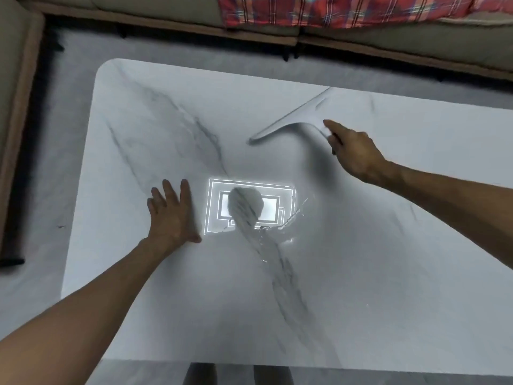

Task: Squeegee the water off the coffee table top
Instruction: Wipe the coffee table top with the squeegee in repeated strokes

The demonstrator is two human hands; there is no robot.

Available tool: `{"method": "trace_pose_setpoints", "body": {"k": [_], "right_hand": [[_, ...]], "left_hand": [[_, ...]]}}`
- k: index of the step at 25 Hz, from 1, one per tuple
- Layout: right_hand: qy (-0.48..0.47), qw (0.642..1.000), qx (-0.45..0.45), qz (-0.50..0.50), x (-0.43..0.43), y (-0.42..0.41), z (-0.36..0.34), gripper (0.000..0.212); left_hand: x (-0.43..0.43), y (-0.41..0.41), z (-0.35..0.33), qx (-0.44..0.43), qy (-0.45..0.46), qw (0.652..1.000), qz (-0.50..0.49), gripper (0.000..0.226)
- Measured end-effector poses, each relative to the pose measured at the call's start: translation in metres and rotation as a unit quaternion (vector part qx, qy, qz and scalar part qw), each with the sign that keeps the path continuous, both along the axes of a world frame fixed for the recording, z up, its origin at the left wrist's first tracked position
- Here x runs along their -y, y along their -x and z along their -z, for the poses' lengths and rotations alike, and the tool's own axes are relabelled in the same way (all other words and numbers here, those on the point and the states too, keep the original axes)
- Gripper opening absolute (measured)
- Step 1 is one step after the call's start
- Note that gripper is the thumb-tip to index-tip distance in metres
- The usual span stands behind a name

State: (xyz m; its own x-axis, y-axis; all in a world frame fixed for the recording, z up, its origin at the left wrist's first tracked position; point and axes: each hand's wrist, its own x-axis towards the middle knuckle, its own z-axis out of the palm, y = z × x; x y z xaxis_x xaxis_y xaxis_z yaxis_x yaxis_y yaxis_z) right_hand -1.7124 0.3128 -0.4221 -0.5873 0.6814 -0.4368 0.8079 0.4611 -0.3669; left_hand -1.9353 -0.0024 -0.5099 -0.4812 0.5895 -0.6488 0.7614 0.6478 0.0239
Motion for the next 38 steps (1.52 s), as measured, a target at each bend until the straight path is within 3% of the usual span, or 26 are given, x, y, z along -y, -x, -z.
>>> {"method": "trace_pose_setpoints", "body": {"k": [4,6,9,13,19,21,22,25,28,30,32,35,38], "right_hand": [[0.049,0.984,-0.021,0.173,-0.001,0.089,0.032,0.025],[0.03,0.987,-0.016,0.157,0.018,0.106,0.041,0.03],[-0.004,0.999,-0.024,-0.024,0.06,0.097,0.038,0.041],[0.045,0.956,0.035,-0.288,0.112,0.039,0.037,0.061],[0.002,0.907,0.139,-0.398,0.088,-0.079,0.004,0.067],[-0.006,0.916,0.157,-0.368,0.069,-0.095,-0.012,0.06],[0.002,0.938,0.134,-0.319,0.063,-0.092,-0.017,0.056],[0.014,0.995,0.021,-0.096,0.045,-0.039,-0.011,0.042],[0.06,0.99,-0.034,0.122,0.037,0.046,0.018,0.033],[0.072,0.978,-0.045,0.188,0.049,0.094,0.032,0.031],[0.061,0.985,-0.043,0.153,0.081,0.117,0.037,0.032],[0.06,0.997,-0.043,0.016,0.151,0.102,0.032,0.045],[0.129,0.986,-0.02,-0.107,0.215,0.046,0.024,0.046]], "left_hand": [[0.03,-0.006,0.007,-0.014,0.019,0.999,-0.024,0.149],[0.035,-0.001,0.011,-0.009,0.005,1.0,-0.018,0.147],[0.036,0.004,0.01,0.003,-0.001,1.0,-0.007,0.144],[0.035,0.003,0.006,0.006,0.007,1.0,-0.005,0.143],[0.032,0.003,-0.002,0.016,0.009,1.0,-0.006,0.141],[0.032,0.003,-0.005,0.015,0.008,1.0,-0.002,0.14],[0.034,0.004,-0.007,0.014,0.007,1.0,0.0,0.139],[0.039,0.005,-0.007,0.018,-0.014,1.0,-0.001,0.136],[0.05,0.008,-0.001,0.03,-0.043,0.999,-0.01,0.13],[0.069,0.013,0.004,0.038,-0.063,0.997,-0.011,0.121],[0.091,0.015,0.003,0.037,-0.094,0.995,-0.019,0.1],[0.121,0.008,-0.004,0.016,-0.167,0.983,-0.077,0.06],[0.133,-0.003,-0.011,0.007,-0.186,0.978,-0.096,0.052]]}}
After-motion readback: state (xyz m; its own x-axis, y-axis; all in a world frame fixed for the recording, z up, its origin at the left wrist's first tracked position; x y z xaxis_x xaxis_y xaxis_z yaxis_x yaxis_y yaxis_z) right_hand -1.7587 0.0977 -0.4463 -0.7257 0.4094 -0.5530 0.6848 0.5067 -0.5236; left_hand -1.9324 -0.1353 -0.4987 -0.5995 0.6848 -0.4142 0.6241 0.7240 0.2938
